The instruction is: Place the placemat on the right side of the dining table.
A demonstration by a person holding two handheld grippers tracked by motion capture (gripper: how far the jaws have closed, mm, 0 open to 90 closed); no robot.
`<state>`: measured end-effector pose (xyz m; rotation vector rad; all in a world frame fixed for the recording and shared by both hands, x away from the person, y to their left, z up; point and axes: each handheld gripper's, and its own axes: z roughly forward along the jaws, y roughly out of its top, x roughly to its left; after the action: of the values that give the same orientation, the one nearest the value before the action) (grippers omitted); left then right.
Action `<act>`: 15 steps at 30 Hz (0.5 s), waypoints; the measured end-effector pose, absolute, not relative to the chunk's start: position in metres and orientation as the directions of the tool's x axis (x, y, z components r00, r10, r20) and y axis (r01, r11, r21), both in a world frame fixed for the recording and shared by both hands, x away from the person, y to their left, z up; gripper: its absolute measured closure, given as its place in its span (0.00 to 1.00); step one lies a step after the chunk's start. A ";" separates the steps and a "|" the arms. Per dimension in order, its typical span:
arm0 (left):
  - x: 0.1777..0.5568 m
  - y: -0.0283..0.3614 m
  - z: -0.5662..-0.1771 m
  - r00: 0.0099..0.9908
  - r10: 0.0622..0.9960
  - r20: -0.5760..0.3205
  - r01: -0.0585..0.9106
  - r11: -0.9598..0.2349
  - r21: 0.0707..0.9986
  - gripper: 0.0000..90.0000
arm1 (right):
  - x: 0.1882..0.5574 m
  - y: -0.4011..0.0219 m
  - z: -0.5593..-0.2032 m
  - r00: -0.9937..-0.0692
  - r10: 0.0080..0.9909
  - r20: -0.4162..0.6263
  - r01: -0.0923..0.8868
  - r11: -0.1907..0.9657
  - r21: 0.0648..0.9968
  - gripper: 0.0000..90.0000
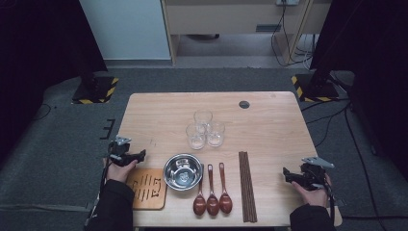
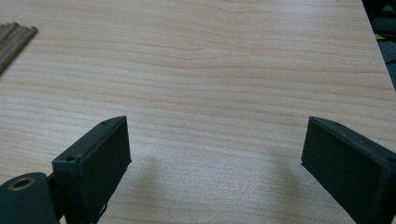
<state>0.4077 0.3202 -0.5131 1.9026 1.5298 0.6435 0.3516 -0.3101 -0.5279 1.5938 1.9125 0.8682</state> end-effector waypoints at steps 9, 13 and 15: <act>0.372 0.324 -0.497 0.213 0.973 -0.094 0.648 -0.069 0.759 0.25 | 0.349 -0.307 -0.519 -0.197 0.979 0.045 0.648 0.095 0.756 0.09; 0.354 0.326 -0.495 0.218 0.970 -0.103 0.639 -0.063 0.767 0.25 | 0.347 -0.302 -0.514 -0.208 0.977 0.037 0.642 0.108 0.759 0.09; 0.347 0.326 -0.494 0.222 0.969 -0.104 0.630 -0.061 0.775 0.25 | 0.346 -0.300 -0.513 -0.207 0.978 0.034 0.635 0.108 0.765 0.09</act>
<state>0.3470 0.3260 -0.4943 1.7747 1.4875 0.5956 0.3464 -0.3005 -0.5127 1.5657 1.9015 0.9170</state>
